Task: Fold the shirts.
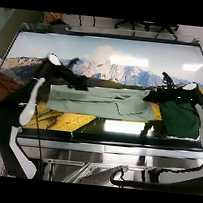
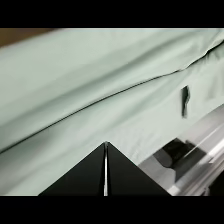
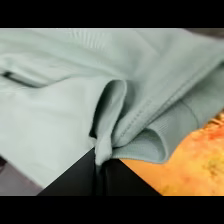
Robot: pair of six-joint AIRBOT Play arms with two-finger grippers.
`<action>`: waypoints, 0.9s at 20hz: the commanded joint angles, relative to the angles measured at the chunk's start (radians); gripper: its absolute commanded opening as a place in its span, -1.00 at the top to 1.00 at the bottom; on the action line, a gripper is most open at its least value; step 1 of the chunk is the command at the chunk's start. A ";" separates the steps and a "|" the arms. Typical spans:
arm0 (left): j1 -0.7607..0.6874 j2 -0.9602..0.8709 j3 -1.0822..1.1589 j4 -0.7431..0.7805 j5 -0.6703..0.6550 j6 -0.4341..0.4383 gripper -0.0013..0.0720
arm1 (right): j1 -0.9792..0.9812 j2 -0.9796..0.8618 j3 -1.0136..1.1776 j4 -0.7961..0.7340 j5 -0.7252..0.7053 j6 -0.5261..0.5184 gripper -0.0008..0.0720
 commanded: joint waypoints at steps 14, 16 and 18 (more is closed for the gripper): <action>-0.362 -0.077 0.358 -0.015 0.026 -0.029 0.93 | -0.027 0.122 0.435 0.103 0.425 0.242 0.95; -0.281 0.061 0.323 -0.017 -0.041 0.003 0.93 | 0.015 0.124 0.435 0.206 0.411 0.242 0.95; -0.184 0.222 0.263 -0.017 -0.046 0.027 0.93 | 0.119 0.120 0.435 0.211 0.335 0.242 0.95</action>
